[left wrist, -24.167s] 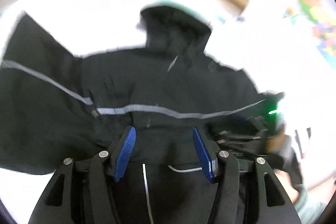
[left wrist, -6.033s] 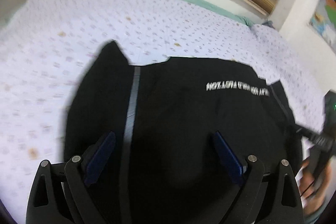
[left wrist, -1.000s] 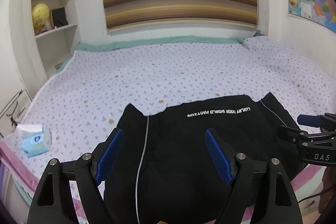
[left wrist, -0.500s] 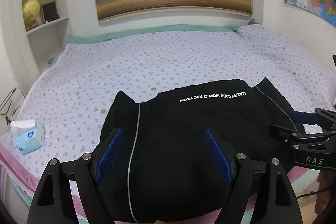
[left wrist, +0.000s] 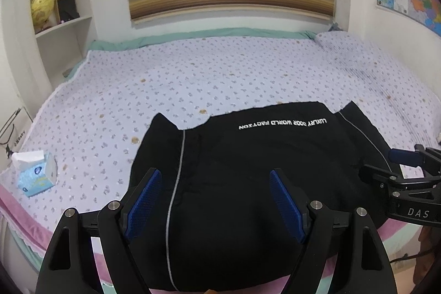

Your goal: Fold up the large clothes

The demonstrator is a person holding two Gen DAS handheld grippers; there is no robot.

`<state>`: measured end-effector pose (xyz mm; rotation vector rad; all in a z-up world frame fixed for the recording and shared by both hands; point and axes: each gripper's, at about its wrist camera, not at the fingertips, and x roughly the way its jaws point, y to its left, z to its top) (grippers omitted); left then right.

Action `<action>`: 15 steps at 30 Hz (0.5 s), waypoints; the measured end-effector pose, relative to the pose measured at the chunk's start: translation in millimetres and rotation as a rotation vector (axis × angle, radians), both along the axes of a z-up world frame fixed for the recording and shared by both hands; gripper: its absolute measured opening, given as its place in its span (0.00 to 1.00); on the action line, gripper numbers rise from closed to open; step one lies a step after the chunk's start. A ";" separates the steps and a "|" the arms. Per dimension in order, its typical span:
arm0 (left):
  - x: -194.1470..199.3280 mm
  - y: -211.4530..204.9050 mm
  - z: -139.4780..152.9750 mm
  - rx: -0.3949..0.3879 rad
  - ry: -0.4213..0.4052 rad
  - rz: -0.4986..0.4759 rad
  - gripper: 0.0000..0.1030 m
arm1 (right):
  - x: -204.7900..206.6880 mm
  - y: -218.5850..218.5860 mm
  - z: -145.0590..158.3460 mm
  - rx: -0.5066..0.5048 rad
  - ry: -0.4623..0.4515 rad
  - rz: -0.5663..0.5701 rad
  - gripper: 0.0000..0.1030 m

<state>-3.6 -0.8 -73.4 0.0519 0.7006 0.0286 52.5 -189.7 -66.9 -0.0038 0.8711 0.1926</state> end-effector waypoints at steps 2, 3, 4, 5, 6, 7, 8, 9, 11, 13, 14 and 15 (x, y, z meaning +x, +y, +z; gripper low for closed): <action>-0.6 1.0 1.3 0.000 -0.006 0.005 0.79 | -0.2 -0.2 0.0 0.002 -0.002 -0.002 0.78; -0.4 1.2 1.4 -0.002 -0.006 0.006 0.79 | -0.3 0.0 0.0 0.003 -0.002 -0.002 0.79; -0.1 1.9 1.1 -0.005 -0.004 0.006 0.79 | -0.4 -0.2 -0.1 0.004 -0.002 -0.003 0.79; 0.2 2.1 0.5 -0.006 -0.002 0.007 0.79 | -0.1 -0.5 -0.2 0.004 -0.002 -0.002 0.80; 0.6 2.1 0.2 -0.005 -0.001 0.008 0.79 | 0.0 -0.8 -0.2 0.003 -0.002 -0.001 0.80; 0.6 2.0 -0.4 -0.004 0.000 0.010 0.79 | -0.1 -0.5 -0.2 0.002 -0.002 -0.001 0.80; 0.6 1.7 -1.0 -0.001 0.000 0.010 0.79 | -0.3 -0.2 -0.2 0.001 -0.003 -0.001 0.80; 0.5 1.7 -1.3 0.002 -0.001 0.011 0.79 | -0.5 -0.2 -0.2 0.001 -0.004 0.000 0.80; 0.1 0.6 -1.4 0.009 -0.004 0.010 0.79 | -0.6 0.1 -0.5 0.003 -0.004 -0.001 0.80; -0.5 -0.6 -1.3 0.013 -0.007 0.009 0.79 | -0.6 0.2 -0.7 0.001 -0.002 0.000 0.80; -1.3 -1.2 -1.3 0.012 -0.008 0.011 0.79 | -0.5 0.3 -1.1 0.001 0.000 0.000 0.80; -1.1 -1.1 -1.5 0.012 -0.007 0.012 0.79 | -0.3 -0.1 -1.4 0.000 0.001 0.001 0.80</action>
